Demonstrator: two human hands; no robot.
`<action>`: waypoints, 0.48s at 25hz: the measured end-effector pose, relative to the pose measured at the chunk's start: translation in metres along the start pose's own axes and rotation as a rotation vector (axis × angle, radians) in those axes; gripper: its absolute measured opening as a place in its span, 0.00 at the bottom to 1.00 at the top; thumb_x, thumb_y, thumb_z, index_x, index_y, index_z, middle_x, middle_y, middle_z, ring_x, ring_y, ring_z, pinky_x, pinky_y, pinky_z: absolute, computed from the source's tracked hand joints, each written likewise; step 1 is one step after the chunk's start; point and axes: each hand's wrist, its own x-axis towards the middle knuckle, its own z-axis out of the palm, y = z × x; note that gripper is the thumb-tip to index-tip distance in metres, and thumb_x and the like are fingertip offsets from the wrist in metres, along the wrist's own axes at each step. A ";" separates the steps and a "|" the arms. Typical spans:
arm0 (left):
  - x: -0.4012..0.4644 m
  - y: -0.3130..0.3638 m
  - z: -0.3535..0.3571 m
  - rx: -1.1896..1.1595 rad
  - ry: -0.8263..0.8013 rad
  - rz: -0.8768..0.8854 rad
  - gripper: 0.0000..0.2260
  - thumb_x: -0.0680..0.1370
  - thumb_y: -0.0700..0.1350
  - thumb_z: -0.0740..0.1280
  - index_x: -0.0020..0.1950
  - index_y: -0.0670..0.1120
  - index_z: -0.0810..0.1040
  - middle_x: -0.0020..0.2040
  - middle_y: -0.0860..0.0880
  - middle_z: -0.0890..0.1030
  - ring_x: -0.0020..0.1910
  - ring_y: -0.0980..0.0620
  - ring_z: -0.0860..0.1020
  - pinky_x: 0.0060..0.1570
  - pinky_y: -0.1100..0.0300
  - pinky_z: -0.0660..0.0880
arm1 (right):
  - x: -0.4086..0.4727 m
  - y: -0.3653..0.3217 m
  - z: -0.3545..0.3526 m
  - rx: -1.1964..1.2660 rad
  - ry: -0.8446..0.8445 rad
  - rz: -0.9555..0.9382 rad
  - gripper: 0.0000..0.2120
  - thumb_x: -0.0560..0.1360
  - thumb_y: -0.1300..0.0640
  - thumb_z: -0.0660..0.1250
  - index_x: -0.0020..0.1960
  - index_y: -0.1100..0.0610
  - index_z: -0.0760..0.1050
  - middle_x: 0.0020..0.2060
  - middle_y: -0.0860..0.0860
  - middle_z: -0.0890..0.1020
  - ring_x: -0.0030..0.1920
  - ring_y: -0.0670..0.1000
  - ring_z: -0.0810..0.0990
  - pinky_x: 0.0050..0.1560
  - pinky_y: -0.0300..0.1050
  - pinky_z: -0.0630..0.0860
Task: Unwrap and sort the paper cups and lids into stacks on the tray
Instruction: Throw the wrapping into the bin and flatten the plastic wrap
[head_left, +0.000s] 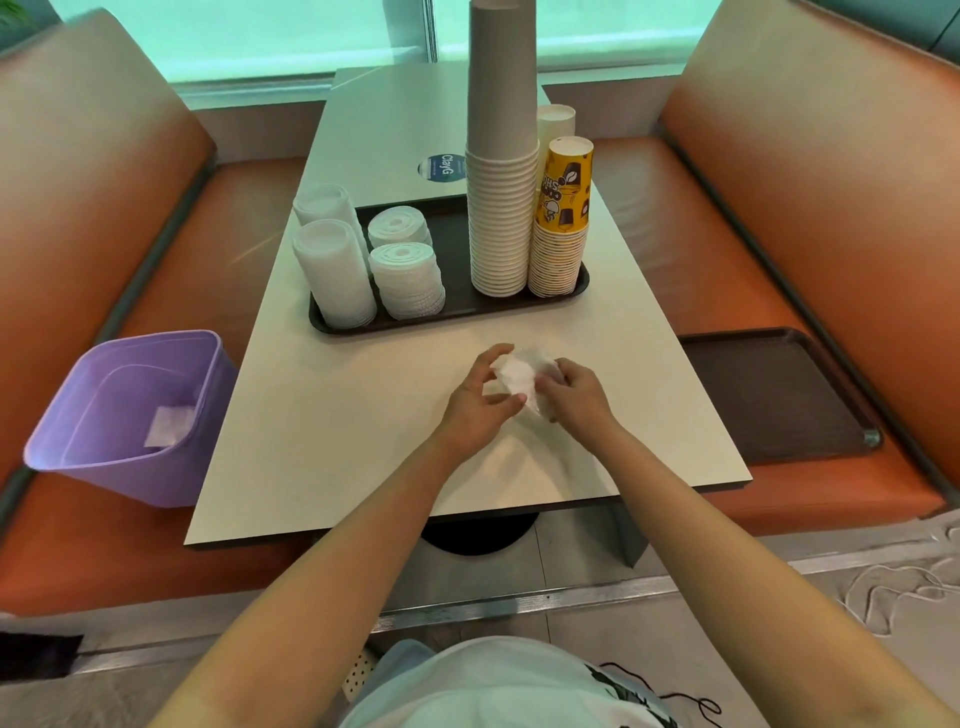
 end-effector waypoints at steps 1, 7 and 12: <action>-0.003 0.000 0.001 -0.043 -0.002 0.010 0.21 0.75 0.31 0.66 0.60 0.53 0.71 0.50 0.54 0.75 0.41 0.53 0.78 0.45 0.62 0.75 | -0.002 -0.001 0.004 0.041 -0.004 0.004 0.13 0.78 0.62 0.61 0.36 0.54 0.70 0.31 0.50 0.73 0.33 0.50 0.71 0.36 0.44 0.68; -0.004 0.005 -0.008 0.013 0.123 -0.090 0.13 0.74 0.29 0.63 0.45 0.46 0.81 0.43 0.46 0.80 0.41 0.50 0.74 0.48 0.57 0.74 | -0.004 0.000 0.017 0.160 0.047 -0.047 0.09 0.76 0.66 0.61 0.38 0.58 0.73 0.32 0.52 0.75 0.33 0.50 0.72 0.36 0.45 0.71; -0.013 0.014 -0.030 0.021 0.139 -0.099 0.17 0.75 0.29 0.61 0.57 0.43 0.80 0.44 0.54 0.79 0.34 0.57 0.73 0.36 0.69 0.72 | -0.010 -0.014 0.027 0.249 -0.089 -0.140 0.20 0.75 0.70 0.62 0.56 0.46 0.69 0.50 0.54 0.75 0.43 0.52 0.76 0.40 0.40 0.76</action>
